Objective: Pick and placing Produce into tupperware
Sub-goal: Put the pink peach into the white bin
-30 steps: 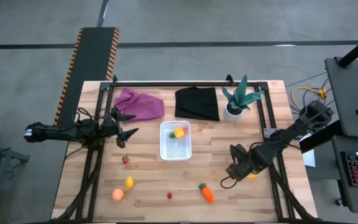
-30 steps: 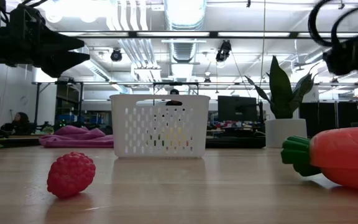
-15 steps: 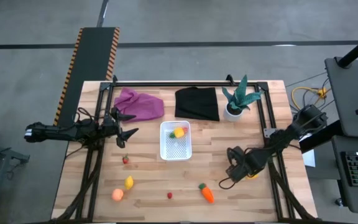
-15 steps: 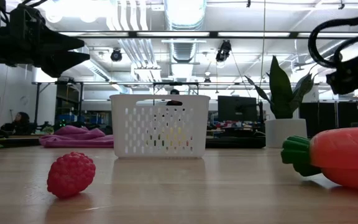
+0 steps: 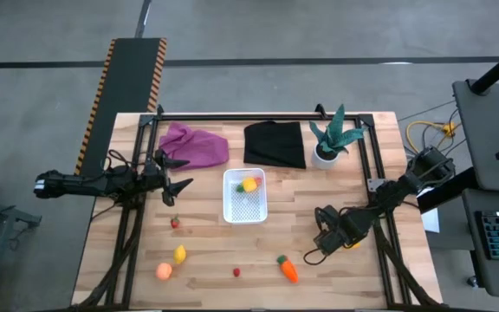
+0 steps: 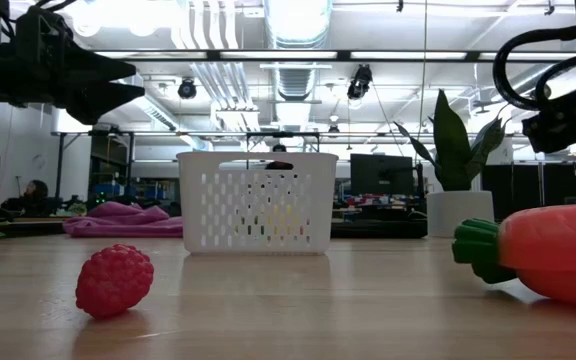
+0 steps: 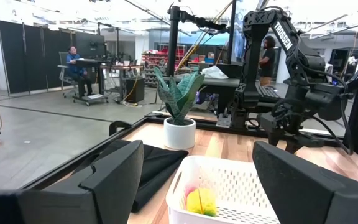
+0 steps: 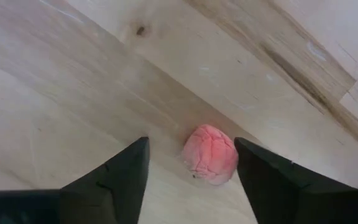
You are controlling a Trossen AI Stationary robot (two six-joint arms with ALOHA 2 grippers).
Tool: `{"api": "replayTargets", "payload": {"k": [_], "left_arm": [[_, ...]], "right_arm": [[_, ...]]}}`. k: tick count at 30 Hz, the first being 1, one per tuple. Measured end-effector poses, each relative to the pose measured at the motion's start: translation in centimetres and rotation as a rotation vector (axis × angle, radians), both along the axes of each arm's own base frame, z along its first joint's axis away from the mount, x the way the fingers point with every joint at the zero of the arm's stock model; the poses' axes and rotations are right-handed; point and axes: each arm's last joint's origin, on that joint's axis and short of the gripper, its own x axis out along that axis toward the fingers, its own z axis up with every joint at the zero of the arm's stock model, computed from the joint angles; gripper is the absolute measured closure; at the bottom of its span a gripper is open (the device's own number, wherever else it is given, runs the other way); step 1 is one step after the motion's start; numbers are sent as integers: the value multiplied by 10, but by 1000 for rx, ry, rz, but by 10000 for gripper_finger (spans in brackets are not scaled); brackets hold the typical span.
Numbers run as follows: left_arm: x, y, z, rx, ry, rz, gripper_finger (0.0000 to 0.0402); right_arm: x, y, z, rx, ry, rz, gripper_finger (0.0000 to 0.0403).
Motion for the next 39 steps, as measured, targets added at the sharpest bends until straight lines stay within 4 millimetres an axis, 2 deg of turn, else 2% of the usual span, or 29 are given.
{"api": "replayTargets", "payload": {"k": [13,19,22,28,34,39], "left_arm": [[0,0,0,0,1,0,111],[0,0,0,0,0,0,111],[0,0,0,0,-2,1,111],[0,0,0,0,0,0,111],[0,0,0,0,-2,1,111],[0,0,0,0,-3,1,111]], "right_arm": [[-1,-2,0,-23,3,38,312],[3,0,2,-46,-20,100,336],[16,4,9,-96,-147,166,337],[46,10,43,-327,-402,270,338],[81,7,82,-520,-565,394,339],[112,-4,100,-580,-705,493,339]]}}
